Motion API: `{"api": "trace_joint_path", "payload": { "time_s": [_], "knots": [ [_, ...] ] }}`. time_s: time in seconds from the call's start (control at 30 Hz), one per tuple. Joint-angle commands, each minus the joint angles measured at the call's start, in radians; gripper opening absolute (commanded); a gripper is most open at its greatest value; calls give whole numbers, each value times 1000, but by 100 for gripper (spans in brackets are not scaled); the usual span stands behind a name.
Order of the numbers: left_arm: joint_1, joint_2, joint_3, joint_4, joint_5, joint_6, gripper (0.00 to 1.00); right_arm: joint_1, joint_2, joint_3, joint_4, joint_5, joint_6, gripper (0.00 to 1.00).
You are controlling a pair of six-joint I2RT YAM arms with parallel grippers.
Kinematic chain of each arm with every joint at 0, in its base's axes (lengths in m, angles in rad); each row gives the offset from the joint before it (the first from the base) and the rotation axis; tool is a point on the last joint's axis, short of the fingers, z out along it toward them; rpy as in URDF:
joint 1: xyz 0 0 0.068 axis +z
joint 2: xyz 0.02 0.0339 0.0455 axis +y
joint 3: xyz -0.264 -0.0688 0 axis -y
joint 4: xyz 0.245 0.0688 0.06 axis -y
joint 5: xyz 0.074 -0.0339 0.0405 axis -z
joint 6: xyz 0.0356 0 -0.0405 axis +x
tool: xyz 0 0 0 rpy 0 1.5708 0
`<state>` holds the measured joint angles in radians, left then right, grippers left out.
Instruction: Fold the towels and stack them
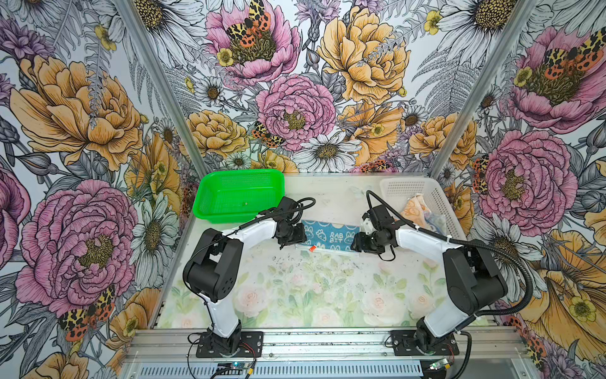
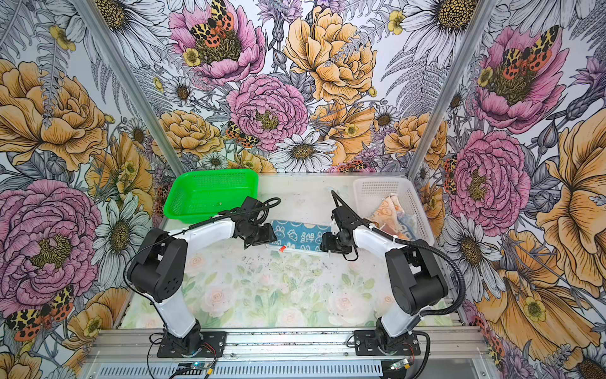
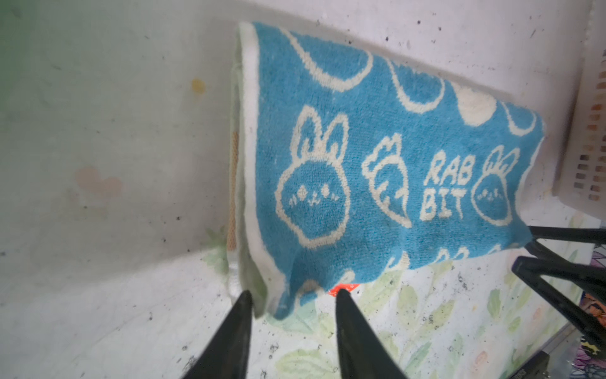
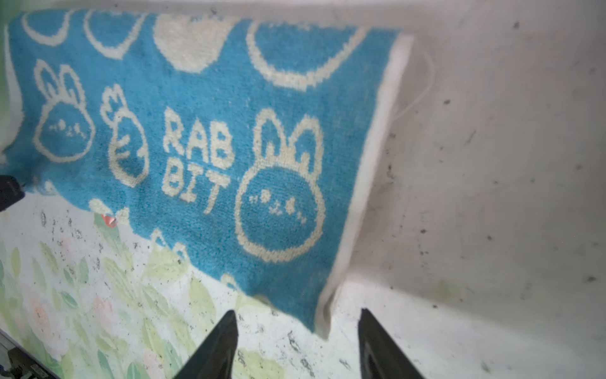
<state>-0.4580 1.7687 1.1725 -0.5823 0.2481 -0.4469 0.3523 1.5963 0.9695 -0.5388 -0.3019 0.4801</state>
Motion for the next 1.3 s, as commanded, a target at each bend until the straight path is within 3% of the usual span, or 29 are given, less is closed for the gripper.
{"api": "trace_joint_path", "payload": {
  "time_s": [0.0, 0.2, 0.4, 0.8, 1.07, 1.17, 1.27],
  "knots": [
    [14, -68, 60, -12, 23, -15, 98, 1, -80, 21, 22, -31, 46, 74],
    [16, -22, 98, 111, 175, -159, 99, 17, -29, 41, 143, -135, 163, 83],
    [-6, 28, 29, 251, 197, -251, 99, 24, 33, -21, 289, -194, 241, 85],
    [-19, 62, -162, 295, 172, -223, 99, 11, 93, -132, 300, -166, 180, 85],
    [-15, -5, 34, 67, 68, -74, 99, -7, -11, -78, 248, -166, 152, 89],
    [1, 31, 111, -9, 33, -30, 99, -35, -43, -57, 218, -157, 141, 97],
    [13, 95, 164, -54, 5, 3, 99, -57, -23, -41, 187, -142, 115, 99]
  ]
}}
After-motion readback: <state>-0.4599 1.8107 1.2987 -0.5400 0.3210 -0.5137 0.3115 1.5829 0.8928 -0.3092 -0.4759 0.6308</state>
